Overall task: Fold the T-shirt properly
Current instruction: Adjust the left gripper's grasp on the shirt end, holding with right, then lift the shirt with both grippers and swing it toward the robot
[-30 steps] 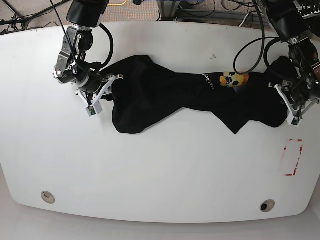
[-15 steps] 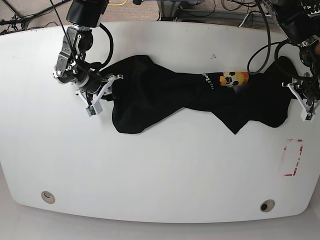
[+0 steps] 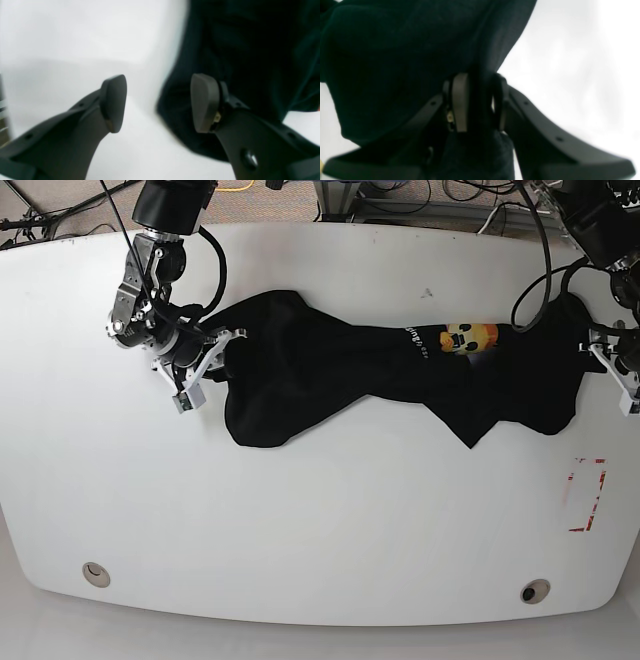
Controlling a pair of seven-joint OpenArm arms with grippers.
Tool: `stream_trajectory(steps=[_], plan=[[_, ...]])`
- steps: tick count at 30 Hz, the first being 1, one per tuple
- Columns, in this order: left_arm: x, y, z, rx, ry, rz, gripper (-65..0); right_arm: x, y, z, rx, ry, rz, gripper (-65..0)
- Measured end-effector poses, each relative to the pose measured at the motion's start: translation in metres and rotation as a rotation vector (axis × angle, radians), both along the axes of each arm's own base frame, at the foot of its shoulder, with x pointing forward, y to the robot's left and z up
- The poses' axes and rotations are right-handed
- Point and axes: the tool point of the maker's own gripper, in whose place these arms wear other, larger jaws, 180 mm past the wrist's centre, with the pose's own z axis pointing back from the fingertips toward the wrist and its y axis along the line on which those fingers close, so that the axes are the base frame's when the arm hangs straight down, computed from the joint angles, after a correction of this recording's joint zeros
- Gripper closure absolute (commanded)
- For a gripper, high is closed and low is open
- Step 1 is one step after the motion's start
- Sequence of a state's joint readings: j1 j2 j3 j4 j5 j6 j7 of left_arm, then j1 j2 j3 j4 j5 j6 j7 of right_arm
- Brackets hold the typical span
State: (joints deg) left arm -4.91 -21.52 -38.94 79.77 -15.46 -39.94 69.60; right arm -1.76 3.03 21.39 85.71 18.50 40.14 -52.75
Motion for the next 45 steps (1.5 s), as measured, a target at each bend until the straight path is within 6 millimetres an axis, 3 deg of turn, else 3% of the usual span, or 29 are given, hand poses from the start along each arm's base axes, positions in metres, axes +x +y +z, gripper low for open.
stream_trajectory(steps=[13,19,21,27,33,40,45], plan=[[-0.013,-0.01,-0.036,-0.072,0.054,-0.002,-38.1,0.0,-0.002,0.0,-0.006,0.0,0.001,-16.6],[-0.005,-0.012,-0.041,-0.094,0.02,-0.008,-37.1,0.0,-0.004,0.0,-0.006,0.0,0.001,-16.6],[-0.003,-0.013,-0.042,-0.107,0.012,-0.006,-31.8,0.0,-0.005,0.0,-0.008,0.001,0.001,-16.6],[-0.001,-0.016,-0.043,-0.108,0.012,-0.017,0.0,-0.001,-0.006,0.0,-0.009,0.002,-0.001,-16.5],[0.008,-0.033,-0.046,-0.095,0.036,-0.095,0.0,0.0,-0.007,0.002,-0.015,-0.004,0.001,-15.7],[0.022,-0.067,-0.029,-0.006,0.031,-0.251,0.0,-0.002,-0.019,0.005,-0.09,0.004,0.015,-0.2],[0.047,-0.096,0.008,0.047,-0.075,-0.346,0.0,-0.001,-0.025,0.01,-0.134,0.006,0.019,0.0]])
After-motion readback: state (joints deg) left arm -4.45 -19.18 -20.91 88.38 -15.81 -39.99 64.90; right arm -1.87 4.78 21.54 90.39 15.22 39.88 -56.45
